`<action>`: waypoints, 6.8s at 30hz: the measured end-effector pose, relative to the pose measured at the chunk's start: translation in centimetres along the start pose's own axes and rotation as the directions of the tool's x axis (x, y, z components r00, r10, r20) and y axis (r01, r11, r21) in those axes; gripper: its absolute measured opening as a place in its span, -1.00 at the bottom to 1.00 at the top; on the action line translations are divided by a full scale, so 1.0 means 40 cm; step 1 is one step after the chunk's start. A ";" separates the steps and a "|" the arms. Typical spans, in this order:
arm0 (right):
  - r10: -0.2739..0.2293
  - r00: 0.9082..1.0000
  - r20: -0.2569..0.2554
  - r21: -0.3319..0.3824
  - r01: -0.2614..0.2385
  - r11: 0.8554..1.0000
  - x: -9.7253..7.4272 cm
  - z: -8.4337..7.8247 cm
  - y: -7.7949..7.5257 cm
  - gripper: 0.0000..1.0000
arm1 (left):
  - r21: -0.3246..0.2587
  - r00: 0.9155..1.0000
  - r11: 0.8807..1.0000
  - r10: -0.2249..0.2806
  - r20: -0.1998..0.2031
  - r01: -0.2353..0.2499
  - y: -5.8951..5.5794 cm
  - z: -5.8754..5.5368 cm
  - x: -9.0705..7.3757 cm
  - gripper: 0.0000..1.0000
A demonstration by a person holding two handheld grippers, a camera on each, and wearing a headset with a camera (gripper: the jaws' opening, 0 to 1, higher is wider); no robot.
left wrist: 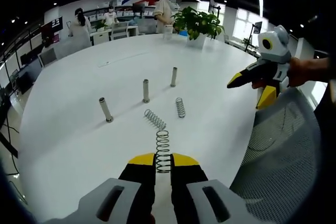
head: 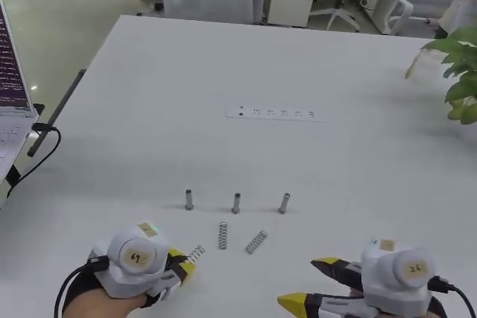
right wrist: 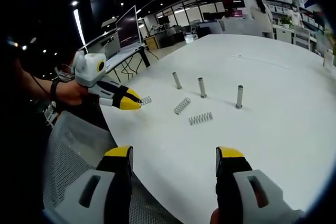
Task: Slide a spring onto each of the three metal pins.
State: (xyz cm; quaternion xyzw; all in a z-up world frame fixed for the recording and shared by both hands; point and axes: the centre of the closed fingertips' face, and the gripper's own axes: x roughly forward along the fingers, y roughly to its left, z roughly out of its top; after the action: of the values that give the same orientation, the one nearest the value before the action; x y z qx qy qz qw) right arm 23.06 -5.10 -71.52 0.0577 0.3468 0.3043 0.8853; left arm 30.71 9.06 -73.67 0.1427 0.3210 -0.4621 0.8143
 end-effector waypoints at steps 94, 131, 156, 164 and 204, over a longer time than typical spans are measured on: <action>0.259 0.965 0.039 -0.031 -0.258 0.966 0.052 0.142 0.119 -0.84 | 0.311 0.975 0.933 -0.212 0.060 0.183 -0.233 0.131 0.047 -0.93; 0.260 0.956 -0.133 -0.234 -0.285 0.930 0.013 0.147 0.105 -0.52 | 0.374 0.956 0.897 -0.283 0.077 0.236 -0.282 0.166 0.044 -0.96; 0.258 0.903 -0.343 -0.426 -0.394 0.814 -0.036 0.145 0.096 -0.55 | 0.425 0.938 0.867 -0.333 0.102 0.261 -0.322 0.223 0.040 -0.96; 0.246 0.878 -0.409 -0.484 -0.438 0.758 -0.047 0.140 0.101 -0.59 | 0.438 0.932 0.859 -0.346 0.113 0.266 -0.332 0.240 0.042 -0.96; 0.144 0.812 -0.566 -0.615 -0.531 0.583 -0.041 0.116 0.101 -0.83 | 0.431 0.922 0.857 -0.367 0.123 0.283 -0.340 0.247 0.047 -0.93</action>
State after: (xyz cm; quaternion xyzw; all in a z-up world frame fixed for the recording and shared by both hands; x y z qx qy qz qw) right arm 23.13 -2.28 -65.80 -0.3187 0.3691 0.5917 0.6419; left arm 23.76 -4.66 -66.60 0.2044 0.1538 -0.6618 0.7047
